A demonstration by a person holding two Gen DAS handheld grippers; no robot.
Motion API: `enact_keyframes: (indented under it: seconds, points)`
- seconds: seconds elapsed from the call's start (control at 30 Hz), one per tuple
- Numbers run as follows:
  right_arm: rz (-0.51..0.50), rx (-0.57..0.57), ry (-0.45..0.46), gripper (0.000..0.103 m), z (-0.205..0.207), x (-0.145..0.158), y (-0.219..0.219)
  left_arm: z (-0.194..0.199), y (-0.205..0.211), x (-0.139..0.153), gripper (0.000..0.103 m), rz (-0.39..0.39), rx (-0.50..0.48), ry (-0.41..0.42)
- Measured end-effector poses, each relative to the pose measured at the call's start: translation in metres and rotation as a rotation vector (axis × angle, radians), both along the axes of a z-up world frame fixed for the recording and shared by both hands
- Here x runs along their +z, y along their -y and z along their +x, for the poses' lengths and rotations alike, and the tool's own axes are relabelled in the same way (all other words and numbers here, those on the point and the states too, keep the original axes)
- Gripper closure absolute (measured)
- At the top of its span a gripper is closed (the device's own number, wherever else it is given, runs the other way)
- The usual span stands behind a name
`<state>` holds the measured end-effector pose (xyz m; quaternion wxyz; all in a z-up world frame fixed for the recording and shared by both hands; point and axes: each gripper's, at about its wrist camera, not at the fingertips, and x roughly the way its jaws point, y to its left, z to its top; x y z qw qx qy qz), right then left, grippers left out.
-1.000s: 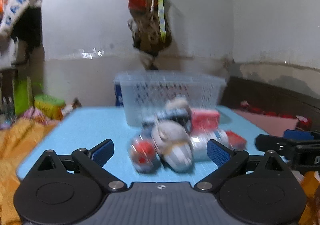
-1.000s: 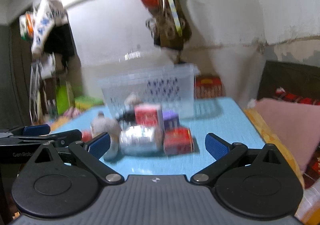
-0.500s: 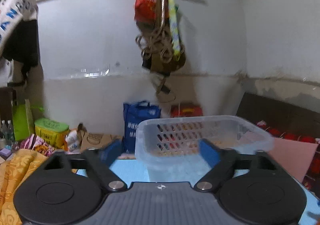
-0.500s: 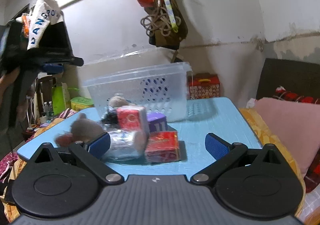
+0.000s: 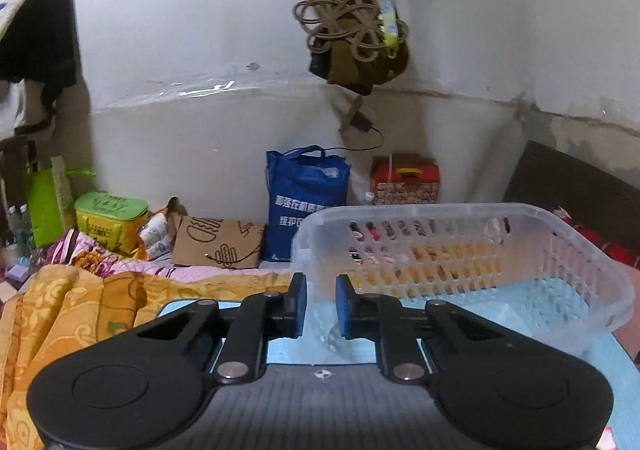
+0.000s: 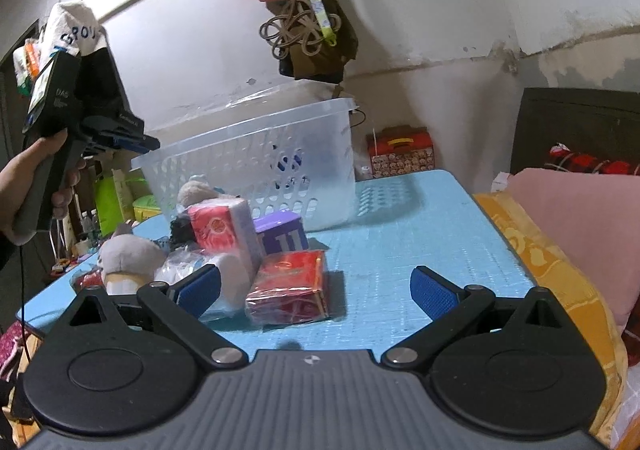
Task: Organize objects
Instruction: 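Grasp the red box with the right gripper while the left gripper holds the basket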
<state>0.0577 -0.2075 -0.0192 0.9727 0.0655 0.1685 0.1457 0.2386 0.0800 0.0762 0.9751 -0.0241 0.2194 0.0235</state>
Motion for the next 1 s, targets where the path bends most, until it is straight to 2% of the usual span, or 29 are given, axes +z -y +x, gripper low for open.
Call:
enact_keyframes:
  seconds: [0.23,0.6,0.67,0.73,0.8,0.87,0.97,1.0]
  points:
    - [-0.025,0.002,0.009,0.000,-0.003,0.003,-0.004,0.012,-0.001,-0.006,0.082,0.040,0.009,-0.043]
    - [-0.067,-0.009,-0.002,0.001,-0.003,0.000,-0.013,0.008,0.009,-0.014,0.082,0.115,0.012,-0.003]
    - [-0.090,-0.005,-0.009,0.007,-0.001,-0.004,-0.018,0.008,0.008,-0.014,0.082,0.110,0.010,0.001]
    - [-0.121,-0.020,-0.013,0.019,0.001,-0.009,-0.022,0.008,0.007,-0.014,0.082,0.108,0.006,0.003]
    - [-0.146,-0.022,-0.028,0.028,0.007,-0.014,-0.026,0.008,0.007,-0.013,0.082,0.107,0.003,0.001]
    - [-0.159,-0.015,-0.031,0.030,0.012,-0.017,-0.031,0.009,0.007,-0.013,0.081,0.105,0.002,0.002]
    - [-0.235,-0.037,-0.006,0.033,0.019,-0.020,-0.045,0.009,0.008,-0.013,0.080,0.105,0.002,0.001]
    - [-0.247,-0.035,0.006,0.038,0.019,-0.020,-0.048,0.009,0.008,-0.013,0.079,0.103,0.001,0.002]
